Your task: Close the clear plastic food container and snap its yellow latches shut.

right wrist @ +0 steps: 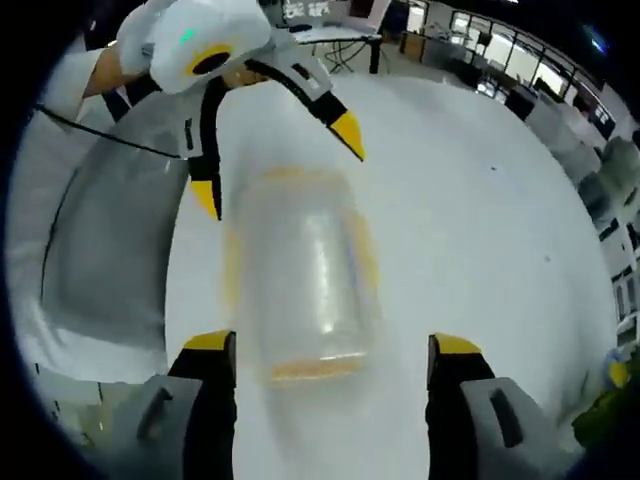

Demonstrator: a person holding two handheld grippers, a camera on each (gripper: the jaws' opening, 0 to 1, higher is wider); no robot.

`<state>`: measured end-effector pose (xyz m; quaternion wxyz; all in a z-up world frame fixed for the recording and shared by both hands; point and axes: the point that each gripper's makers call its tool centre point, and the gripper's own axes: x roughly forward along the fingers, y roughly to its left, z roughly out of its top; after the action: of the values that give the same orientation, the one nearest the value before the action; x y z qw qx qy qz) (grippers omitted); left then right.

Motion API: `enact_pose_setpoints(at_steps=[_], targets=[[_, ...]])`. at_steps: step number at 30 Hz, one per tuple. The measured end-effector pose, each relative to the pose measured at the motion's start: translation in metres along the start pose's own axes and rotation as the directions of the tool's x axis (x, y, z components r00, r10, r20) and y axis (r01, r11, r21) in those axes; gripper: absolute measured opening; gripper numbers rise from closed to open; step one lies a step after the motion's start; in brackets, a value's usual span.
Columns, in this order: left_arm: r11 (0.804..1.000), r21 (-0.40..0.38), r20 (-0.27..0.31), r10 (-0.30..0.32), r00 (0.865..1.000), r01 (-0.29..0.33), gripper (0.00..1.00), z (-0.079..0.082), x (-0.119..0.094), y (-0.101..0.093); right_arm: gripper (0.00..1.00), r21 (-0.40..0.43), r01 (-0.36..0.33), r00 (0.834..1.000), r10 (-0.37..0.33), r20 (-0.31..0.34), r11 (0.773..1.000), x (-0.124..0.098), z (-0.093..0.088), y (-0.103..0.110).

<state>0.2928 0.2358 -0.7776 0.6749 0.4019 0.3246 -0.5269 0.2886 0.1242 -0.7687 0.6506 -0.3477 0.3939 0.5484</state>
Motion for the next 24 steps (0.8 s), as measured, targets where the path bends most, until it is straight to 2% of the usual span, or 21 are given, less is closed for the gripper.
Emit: enact_pose_setpoints(at_steps=[4,11,14,18,21,24], targets=[[1.000,0.012,-0.017,-0.017,1.000,0.017,0.91,-0.001,0.001,0.002,0.78,-0.052,-0.034,0.999,0.032,-0.036,0.998,0.004,-0.006,0.014],[0.997,0.053,-0.060,-0.054,0.997,0.057,0.89,0.002,0.006,0.005,0.77,-0.074,-0.017,0.998,0.013,-0.058,0.997,0.009,-0.006,0.012],[0.995,0.077,-0.052,-0.054,0.997,0.058,0.88,0.008,0.011,0.007,0.75,-0.085,-0.025,0.998,0.019,-0.063,0.996,0.012,-0.005,0.013],[0.991,0.107,-0.065,-0.079,0.995,0.085,0.79,0.007,0.017,0.001,0.70,-0.095,-0.035,0.997,0.028,-0.074,0.995,0.016,-0.006,0.015],[0.989,0.094,-0.089,-0.102,0.991,0.111,0.74,0.002,0.020,-0.004,0.67,-0.122,-0.017,0.997,0.007,-0.081,0.992,0.017,-0.008,0.010],[0.987,0.116,-0.104,-0.095,0.990,0.107,0.73,-0.002,0.022,-0.004,0.68,-0.106,-0.022,0.997,0.014,-0.075,0.994,0.019,-0.007,0.009]])
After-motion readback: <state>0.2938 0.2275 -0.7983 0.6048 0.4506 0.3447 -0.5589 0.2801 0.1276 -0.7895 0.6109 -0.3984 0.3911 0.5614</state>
